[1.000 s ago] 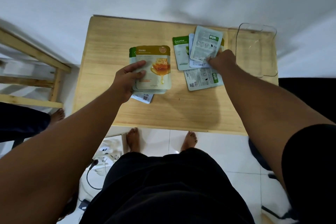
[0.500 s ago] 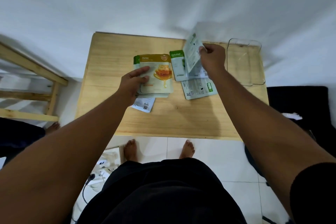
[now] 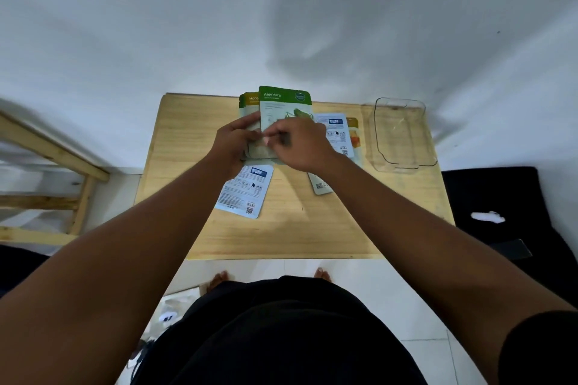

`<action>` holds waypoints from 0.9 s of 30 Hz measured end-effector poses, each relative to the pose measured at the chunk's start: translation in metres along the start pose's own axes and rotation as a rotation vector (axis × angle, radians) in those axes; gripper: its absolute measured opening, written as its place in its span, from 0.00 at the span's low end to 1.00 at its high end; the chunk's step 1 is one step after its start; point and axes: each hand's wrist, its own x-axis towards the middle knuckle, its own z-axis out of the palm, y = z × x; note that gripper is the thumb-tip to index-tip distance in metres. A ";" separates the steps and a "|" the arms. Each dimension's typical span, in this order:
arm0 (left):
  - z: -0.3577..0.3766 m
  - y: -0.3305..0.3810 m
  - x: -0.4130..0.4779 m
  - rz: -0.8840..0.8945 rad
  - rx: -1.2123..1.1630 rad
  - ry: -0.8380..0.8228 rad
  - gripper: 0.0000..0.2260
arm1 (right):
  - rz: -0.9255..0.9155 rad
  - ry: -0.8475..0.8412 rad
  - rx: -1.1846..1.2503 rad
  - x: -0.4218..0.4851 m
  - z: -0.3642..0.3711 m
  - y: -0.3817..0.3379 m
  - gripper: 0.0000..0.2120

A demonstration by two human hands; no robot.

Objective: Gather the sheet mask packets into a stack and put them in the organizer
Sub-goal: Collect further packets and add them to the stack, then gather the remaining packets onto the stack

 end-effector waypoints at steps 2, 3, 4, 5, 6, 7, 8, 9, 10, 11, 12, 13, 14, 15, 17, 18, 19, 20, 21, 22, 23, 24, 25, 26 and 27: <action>-0.001 0.001 -0.003 0.002 -0.002 -0.016 0.24 | -0.064 -0.083 0.070 0.000 -0.006 0.000 0.12; -0.002 0.000 -0.003 0.003 -0.009 -0.020 0.24 | -0.085 -0.062 0.141 0.000 -0.009 0.002 0.10; -0.003 -0.001 -0.002 -0.001 -0.024 -0.019 0.24 | -0.104 0.014 0.202 0.000 -0.012 0.005 0.09; -0.005 -0.002 -0.001 -0.008 -0.046 -0.015 0.24 | -0.105 0.140 0.242 0.002 -0.013 0.009 0.08; -0.006 -0.003 -0.001 -0.016 -0.072 -0.013 0.24 | -0.084 0.269 0.252 0.003 -0.013 0.014 0.07; -0.006 -0.003 0.000 -0.019 -0.092 -0.019 0.24 | -0.016 0.342 0.281 0.004 -0.014 0.020 0.08; -0.006 -0.004 0.000 -0.019 -0.103 -0.032 0.24 | 0.087 0.331 0.363 0.006 -0.014 0.026 0.10; -0.006 -0.005 -0.001 -0.015 -0.100 -0.050 0.24 | 0.212 0.244 0.519 0.008 -0.014 0.030 0.11; -0.006 -0.006 0.000 -0.008 -0.089 -0.061 0.24 | 0.329 0.127 0.695 0.009 -0.013 0.032 0.13; -0.005 -0.008 0.000 0.001 -0.080 -0.065 0.24 | 0.411 0.038 0.836 0.009 -0.012 0.035 0.14; -0.005 -0.008 0.000 0.006 -0.082 -0.061 0.24 | 0.446 0.004 0.898 0.010 -0.008 0.040 0.15; -0.006 -0.010 0.002 0.002 -0.103 -0.053 0.23 | 0.459 -0.002 0.908 0.010 -0.006 0.043 0.15; -0.007 -0.011 0.003 -0.010 -0.140 -0.056 0.21 | 0.459 0.000 0.882 0.009 -0.005 0.044 0.15; -0.007 -0.012 0.003 -0.026 -0.176 -0.066 0.20 | 0.459 -0.001 0.860 0.009 -0.004 0.044 0.15; -0.007 -0.013 0.003 -0.051 -0.201 -0.100 0.17 | 0.459 -0.012 0.862 0.007 -0.004 0.041 0.17; -0.006 -0.013 0.003 -0.053 -0.189 -0.121 0.17 | 0.449 -0.010 0.858 0.007 -0.005 0.040 0.18; -0.004 -0.013 0.003 -0.047 -0.158 -0.139 0.18 | 0.432 -0.005 0.850 0.006 -0.006 0.039 0.18; -0.002 -0.013 0.003 -0.034 -0.115 -0.139 0.18 | 0.409 -0.001 0.843 0.006 -0.007 0.038 0.18; 0.000 -0.011 0.003 -0.018 -0.073 -0.113 0.18 | 0.385 0.000 0.840 0.007 -0.008 0.037 0.17; 0.002 -0.010 0.003 -0.004 -0.051 -0.075 0.18 | 0.364 -0.004 0.833 0.008 -0.009 0.036 0.16; 0.003 -0.009 0.004 0.006 -0.048 -0.043 0.18 | 0.356 -0.018 0.838 0.010 -0.012 0.035 0.14; 0.004 -0.007 0.004 0.007 -0.058 -0.020 0.17 | 0.362 -0.042 0.861 0.012 -0.017 0.036 0.12; 0.004 -0.006 0.004 0.004 -0.070 0.004 0.16 | 0.377 -0.073 0.910 0.013 -0.021 0.038 0.08; 0.004 -0.004 0.005 -0.002 -0.077 0.022 0.16 | 0.397 -0.090 0.960 0.014 -0.026 0.043 0.05; 0.003 -0.004 0.006 -0.006 -0.076 0.038 0.16 | 0.422 -0.077 1.007 0.015 -0.030 0.051 0.04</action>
